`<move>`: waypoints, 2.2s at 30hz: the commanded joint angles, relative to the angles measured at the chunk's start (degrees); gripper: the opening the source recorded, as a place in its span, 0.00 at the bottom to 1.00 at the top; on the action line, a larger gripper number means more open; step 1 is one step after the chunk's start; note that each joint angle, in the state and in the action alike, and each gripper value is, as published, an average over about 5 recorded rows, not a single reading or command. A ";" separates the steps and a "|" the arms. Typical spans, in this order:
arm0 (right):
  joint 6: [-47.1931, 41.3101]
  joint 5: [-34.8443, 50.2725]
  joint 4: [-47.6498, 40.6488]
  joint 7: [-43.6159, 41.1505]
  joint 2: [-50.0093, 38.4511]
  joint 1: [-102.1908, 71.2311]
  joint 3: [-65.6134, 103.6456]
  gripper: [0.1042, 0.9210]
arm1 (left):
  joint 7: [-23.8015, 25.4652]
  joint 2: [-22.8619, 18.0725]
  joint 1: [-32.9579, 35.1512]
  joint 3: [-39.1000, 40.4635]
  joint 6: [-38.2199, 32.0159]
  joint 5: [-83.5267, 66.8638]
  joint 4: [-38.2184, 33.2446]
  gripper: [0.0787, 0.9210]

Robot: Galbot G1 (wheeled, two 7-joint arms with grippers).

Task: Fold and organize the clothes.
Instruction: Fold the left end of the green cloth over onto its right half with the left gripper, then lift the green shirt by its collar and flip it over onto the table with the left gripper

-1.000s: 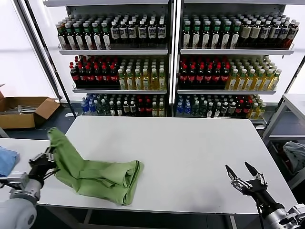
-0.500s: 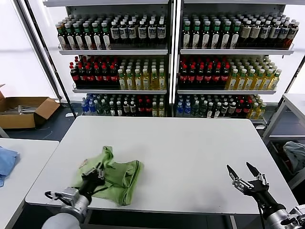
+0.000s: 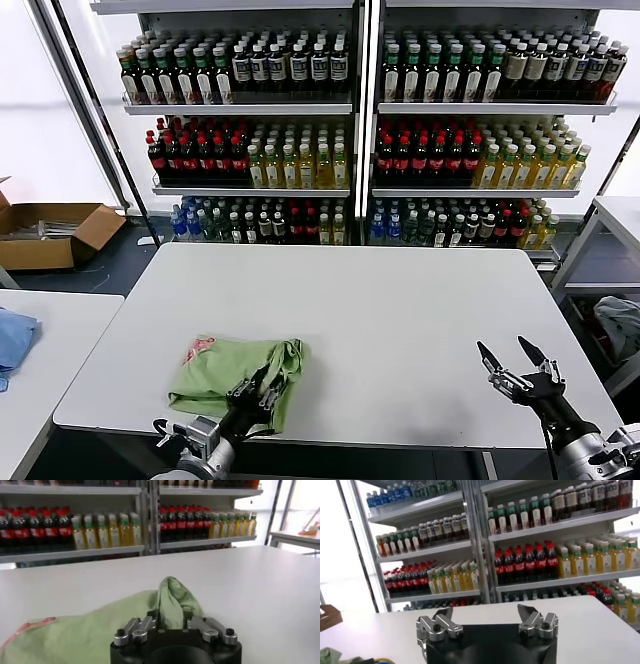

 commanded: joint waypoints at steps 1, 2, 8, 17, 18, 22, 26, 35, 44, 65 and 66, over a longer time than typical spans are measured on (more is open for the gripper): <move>-0.04 0.08 0.05 0.00 -0.02 0.22 -0.19 0.88 | -0.48 2.19 0.75 -8.20 3.23 -9.32 -11.91 0.42; -0.03 0.10 0.03 -0.02 -0.03 0.20 -0.16 0.88 | -0.27 2.96 0.88 -11.42 3.54 -11.18 -12.25 0.45; 0.07 0.09 0.13 -0.04 0.10 0.08 -0.50 0.88 | 1.92 7.09 1.51 -27.48 4.75 -17.30 -1.16 0.66; -0.16 -0.41 1.45 0.08 0.29 -0.70 -1.37 0.88 | 0.46 5.90 -3.80 -23.16 5.61 -17.32 14.40 0.88; -0.15 -0.40 1.60 0.06 0.23 -0.90 -1.17 0.88 | 0.30 5.62 -4.02 -22.62 6.12 -17.56 14.82 0.88; -0.11 -0.33 1.90 -0.05 0.10 -1.64 -0.17 0.88 | 0.08 5.01 -3.24 -21.05 7.40 -19.69 15.02 0.88; -0.12 -0.46 1.72 -0.02 0.22 -1.56 -0.12 0.88 | 0.31 4.48 -2.78 -19.46 7.89 -21.47 14.87 0.88; -0.59 -0.70 1.98 0.35 0.47 -0.22 -1.28 0.88 | 1.02 2.53 -6.03 -17.33 9.92 -26.91 18.39 0.88; -0.79 -0.43 1.49 0.52 -0.42 0.67 -0.98 0.88 | 1.19 0.38 -2.72 -16.40 6.97 -25.74 13.91 0.72; -0.48 0.11 -0.29 -0.09 -0.68 2.59 -3.50 0.88 | -7.26 4.70 3.04 -44.45 -1.36 -23.39 12.57 0.09; -0.45 0.19 -0.41 -0.11 -0.64 2.72 -3.63 0.88 | -7.34 6.03 3.15 -46.48 -0.69 -24.17 13.07 0.09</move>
